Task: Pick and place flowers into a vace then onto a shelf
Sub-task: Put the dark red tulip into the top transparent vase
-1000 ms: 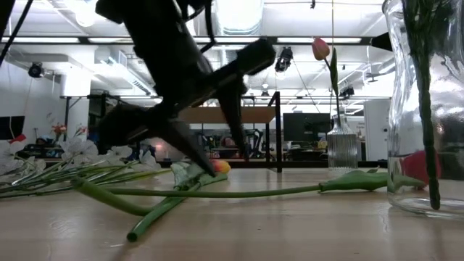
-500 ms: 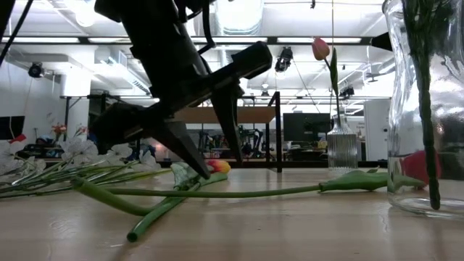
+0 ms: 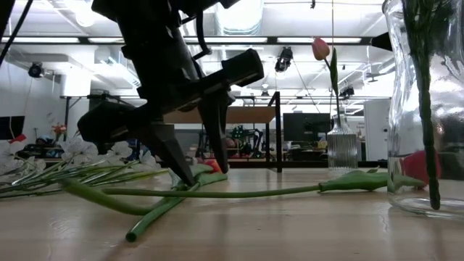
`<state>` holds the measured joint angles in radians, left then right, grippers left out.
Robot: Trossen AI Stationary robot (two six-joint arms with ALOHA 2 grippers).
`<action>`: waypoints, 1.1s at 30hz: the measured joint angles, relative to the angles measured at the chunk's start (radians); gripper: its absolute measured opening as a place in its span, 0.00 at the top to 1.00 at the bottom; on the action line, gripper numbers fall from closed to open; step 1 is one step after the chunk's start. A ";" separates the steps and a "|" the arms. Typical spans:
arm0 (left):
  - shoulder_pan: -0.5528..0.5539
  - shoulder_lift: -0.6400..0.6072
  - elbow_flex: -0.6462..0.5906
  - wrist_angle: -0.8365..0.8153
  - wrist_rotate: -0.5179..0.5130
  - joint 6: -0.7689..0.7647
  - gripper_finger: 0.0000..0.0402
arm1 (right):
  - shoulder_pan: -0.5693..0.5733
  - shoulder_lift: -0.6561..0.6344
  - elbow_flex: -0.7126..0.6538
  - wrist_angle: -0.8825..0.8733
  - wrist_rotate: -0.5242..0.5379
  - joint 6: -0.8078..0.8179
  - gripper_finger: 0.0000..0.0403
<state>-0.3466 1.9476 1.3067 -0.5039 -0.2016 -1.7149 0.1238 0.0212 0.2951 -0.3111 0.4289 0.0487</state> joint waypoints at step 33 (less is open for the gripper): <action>0.002 0.064 -0.002 -0.017 0.037 0.003 0.99 | 0.000 0.000 0.000 0.001 0.000 0.000 0.98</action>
<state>-0.3450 2.0117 1.3045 -0.5205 -0.1650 -1.7115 0.1241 0.0212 0.2947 -0.3103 0.4290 0.0486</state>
